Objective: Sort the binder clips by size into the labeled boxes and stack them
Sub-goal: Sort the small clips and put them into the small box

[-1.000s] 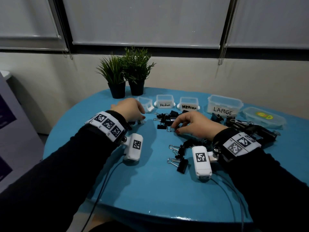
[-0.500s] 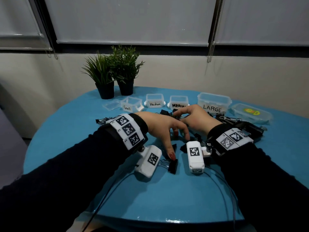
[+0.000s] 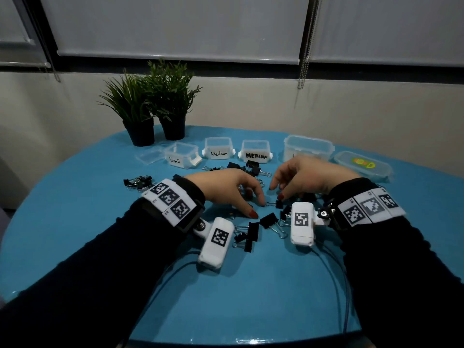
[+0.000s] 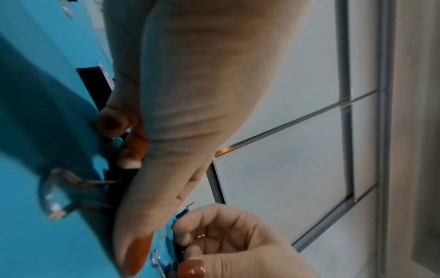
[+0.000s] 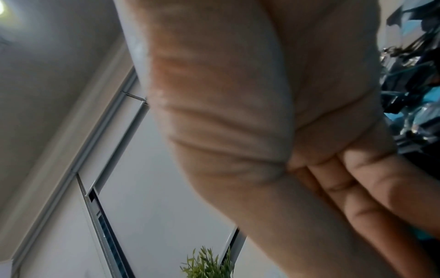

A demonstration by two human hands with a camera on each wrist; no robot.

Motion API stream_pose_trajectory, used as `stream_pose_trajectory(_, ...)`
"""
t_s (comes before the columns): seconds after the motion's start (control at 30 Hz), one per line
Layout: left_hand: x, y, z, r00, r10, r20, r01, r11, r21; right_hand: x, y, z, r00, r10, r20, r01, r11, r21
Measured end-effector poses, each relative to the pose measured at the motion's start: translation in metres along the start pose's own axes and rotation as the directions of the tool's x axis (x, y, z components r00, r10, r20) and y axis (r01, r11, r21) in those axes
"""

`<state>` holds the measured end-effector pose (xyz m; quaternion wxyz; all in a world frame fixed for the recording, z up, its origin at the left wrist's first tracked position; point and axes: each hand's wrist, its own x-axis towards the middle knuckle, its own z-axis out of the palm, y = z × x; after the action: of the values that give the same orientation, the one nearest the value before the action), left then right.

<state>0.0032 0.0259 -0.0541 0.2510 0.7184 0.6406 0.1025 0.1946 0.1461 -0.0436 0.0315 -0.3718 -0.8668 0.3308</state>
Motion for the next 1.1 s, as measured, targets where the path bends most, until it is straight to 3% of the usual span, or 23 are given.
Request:
stream_pose_trajectory(0.2, 0.007, -0.018, 0.003, 0.963, -0.135, -0.234, 0.117, 0.989, -0.087, -0.002, -0.005, 0.006, 0.996, 0.012, 0.086, -0.011, 1.000, -0.015)
stream_pose_trajectory(0.33, 0.009, -0.025, 0.002, 0.899, -0.192, -0.393, 0.164, 0.981, -0.104, 0.003, -0.008, 0.014, 0.999, -0.012, 0.045, 0.011, 0.999, 0.039)
stream_pose_trajectory(0.43, 0.008, -0.025, 0.002, 0.864, -0.182, -0.469, 0.129, 0.981, -0.144, 0.008, -0.012, 0.023, 0.998, -0.048, -0.035, 0.050, 0.996, 0.072)
stream_pose_trajectory(0.5, 0.003, -0.018, -0.001, 0.866, -0.109, -0.488, 0.039, 0.988, -0.152, 0.012, -0.013, 0.026, 0.991, -0.074, -0.108, 0.092, 0.981, 0.168)
stream_pose_trajectory(0.57, -0.006, -0.006, -0.004, 0.928, 0.015, -0.373, -0.087, 0.980, -0.178, 0.015, -0.010, 0.026, 0.979, -0.092, -0.183, 0.131, 0.967, 0.219)
stream_pose_trajectory(0.63, -0.017, 0.006, -0.006, 0.983, 0.126, -0.134, -0.152, 0.968, -0.202, 0.017, -0.007, 0.022, 0.969, -0.099, -0.228, 0.151, 0.962, 0.227)
stream_pose_trajectory(0.7, -0.023, 0.014, -0.006, 0.982, 0.177, 0.062, -0.165, 0.972, -0.164, 0.013, -0.004, 0.017, 0.973, -0.086, -0.213, 0.140, 0.958, 0.252)
stream_pose_trajectory(0.77, -0.025, 0.018, -0.005, 0.974, 0.158, 0.164, -0.143, 0.985, -0.101, 0.006, -0.002, 0.011, 0.991, -0.077, -0.111, 0.101, 0.970, 0.223)
stream_pose_trajectory(0.87, -0.025, 0.018, -0.005, 0.971, 0.113, 0.209, -0.101, 0.993, -0.066, -0.005, -0.005, 0.007, 0.994, -0.068, 0.090, 0.059, 0.993, 0.102)
stream_pose_trajectory(1.1, -0.023, 0.014, -0.003, 0.986, 0.070, 0.149, -0.046, 0.987, -0.155, -0.013, -0.018, 0.013, 0.970, -0.092, 0.223, 0.075, 0.993, 0.087)
